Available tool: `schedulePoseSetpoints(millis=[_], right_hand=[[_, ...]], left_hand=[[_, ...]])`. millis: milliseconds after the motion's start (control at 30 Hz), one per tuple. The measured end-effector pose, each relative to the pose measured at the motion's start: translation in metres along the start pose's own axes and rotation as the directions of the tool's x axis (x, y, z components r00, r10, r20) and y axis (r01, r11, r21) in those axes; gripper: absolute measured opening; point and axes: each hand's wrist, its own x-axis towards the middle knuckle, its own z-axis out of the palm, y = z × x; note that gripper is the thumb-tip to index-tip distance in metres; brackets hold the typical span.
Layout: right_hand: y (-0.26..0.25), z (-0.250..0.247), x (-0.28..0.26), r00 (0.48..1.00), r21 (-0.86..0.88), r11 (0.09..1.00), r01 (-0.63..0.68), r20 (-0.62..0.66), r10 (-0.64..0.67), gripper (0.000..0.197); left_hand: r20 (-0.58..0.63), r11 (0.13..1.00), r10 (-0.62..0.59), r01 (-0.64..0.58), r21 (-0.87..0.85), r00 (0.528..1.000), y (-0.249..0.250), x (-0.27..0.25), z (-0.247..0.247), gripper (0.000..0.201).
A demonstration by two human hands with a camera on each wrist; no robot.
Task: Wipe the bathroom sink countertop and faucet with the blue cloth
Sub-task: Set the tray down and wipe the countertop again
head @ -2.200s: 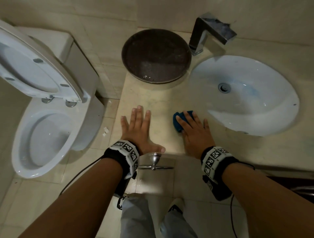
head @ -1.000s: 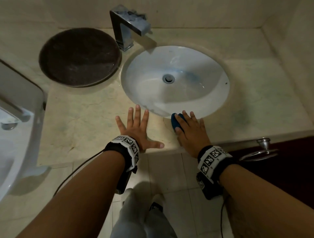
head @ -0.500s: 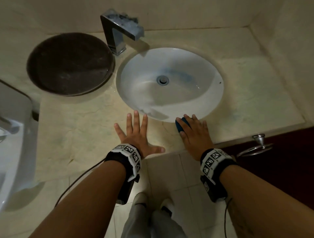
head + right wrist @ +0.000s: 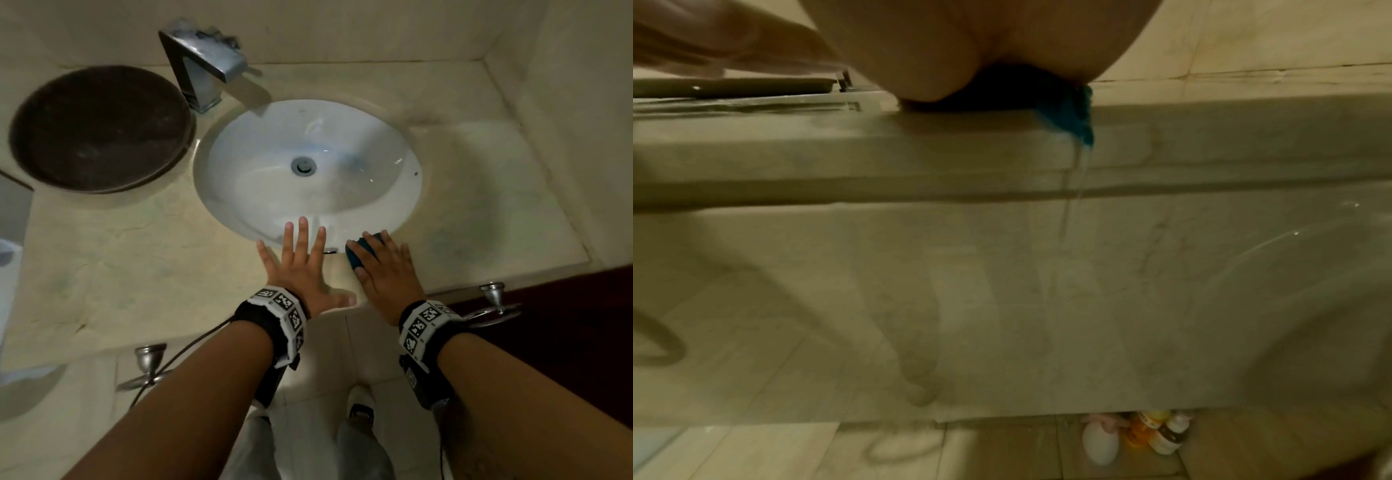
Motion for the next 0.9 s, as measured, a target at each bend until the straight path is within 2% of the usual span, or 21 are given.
schedulePoseSetpoints(millis=[167,267,433,600,667,800,900], right_hand=[[0.05,-0.01,0.005,0.999,-0.029,0.999,0.044,0.02,-0.044,0.066],[0.07,-0.015,0.01,0.996,-0.069,0.994,0.089,0.028,-0.088,0.064],[0.102,-0.024,0.022,0.992,-0.064,0.991,0.122,0.043,-0.119,0.06],[0.137,-0.039,0.027,0.994,-0.104,0.991,0.09,0.068,-0.083,0.063],[0.142,-0.045,0.028,0.996,-0.099,0.994,0.055,0.081,-0.047,0.053],[0.139,-0.056,0.022,0.997,0.037,0.998,-0.041,0.059,0.039,0.05],[0.141,-0.06,0.016,0.991,0.151,0.979,-0.136,0.012,0.135,0.058]], left_hand=[[0.052,1.0,-0.02,0.02,0.011,0.998,0.047,0.017,0.011,0.125],[0.059,0.996,-0.085,0.085,0.005,0.995,0.068,0.025,0.01,0.125],[0.072,0.985,-0.171,0.171,-0.003,0.983,0.079,0.035,0.011,0.127],[0.077,0.982,-0.188,0.188,0.008,0.979,0.078,0.038,0.012,0.128],[0.075,0.981,-0.193,0.193,0.017,0.978,0.078,0.038,0.012,0.127],[0.058,0.979,-0.203,0.201,0.033,0.978,0.079,0.038,0.012,0.127],[0.085,0.977,-0.21,0.206,0.048,0.974,0.081,0.035,0.008,0.127]])
